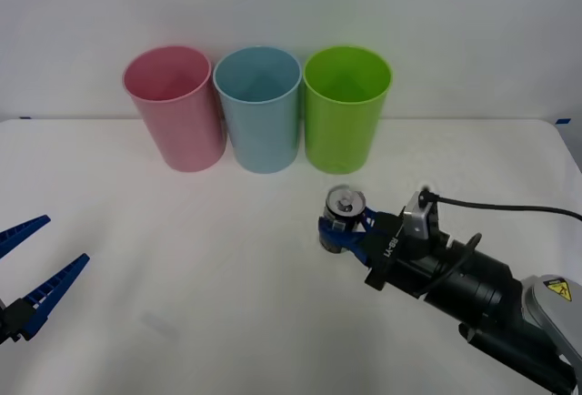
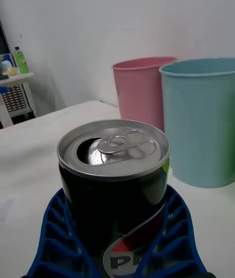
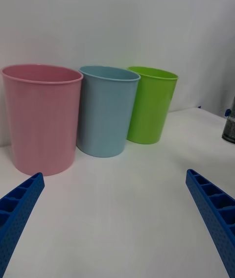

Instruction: Grasp the object on the table and drop it into the matching bin: aluminum can to the light blue bin, PET bottle to the pink bin.

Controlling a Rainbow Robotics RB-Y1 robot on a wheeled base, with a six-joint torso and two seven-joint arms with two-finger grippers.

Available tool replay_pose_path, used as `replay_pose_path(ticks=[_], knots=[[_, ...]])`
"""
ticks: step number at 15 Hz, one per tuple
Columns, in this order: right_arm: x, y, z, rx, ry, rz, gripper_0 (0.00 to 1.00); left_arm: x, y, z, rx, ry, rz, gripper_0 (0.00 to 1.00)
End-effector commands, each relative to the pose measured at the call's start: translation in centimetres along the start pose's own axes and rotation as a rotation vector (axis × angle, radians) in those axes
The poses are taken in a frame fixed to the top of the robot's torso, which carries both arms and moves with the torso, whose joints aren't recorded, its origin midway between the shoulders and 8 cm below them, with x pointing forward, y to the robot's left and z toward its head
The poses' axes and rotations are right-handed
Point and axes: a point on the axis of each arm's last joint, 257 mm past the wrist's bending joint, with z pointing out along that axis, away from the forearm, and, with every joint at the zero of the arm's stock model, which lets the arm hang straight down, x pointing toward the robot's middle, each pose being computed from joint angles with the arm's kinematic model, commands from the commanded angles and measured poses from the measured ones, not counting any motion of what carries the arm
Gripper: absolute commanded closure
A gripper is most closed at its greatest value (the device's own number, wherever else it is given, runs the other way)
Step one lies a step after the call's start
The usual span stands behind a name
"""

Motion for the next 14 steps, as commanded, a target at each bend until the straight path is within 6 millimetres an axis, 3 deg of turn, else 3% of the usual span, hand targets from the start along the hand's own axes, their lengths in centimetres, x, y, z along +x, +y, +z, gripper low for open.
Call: replay_pose_path(ticks=[1, 7, 11, 14], knots=[[-3.2, 0.0, 0.7, -0.024, -0.042, 0.034, 1.00, 0.0, 0.0, 0.0, 0.000, 0.000, 0.000, 0.00], [-8.7, -1.9, 3.3, -0.026, -0.106, 0.060, 1.00, 0.0, 0.0, 0.0, 0.000, 0.000, 0.000, 0.00], [-12.4, -3.9, 6.2, 0.023, -0.152, 0.082, 1.00, 0.0, 0.0, 0.0, 0.000, 0.000, 0.000, 0.00], [-13.8, -5.3, 9.0, 0.046, -0.181, 0.083, 1.00, 0.0, 0.0, 0.0, 0.000, 0.000, 0.000, 0.00]])
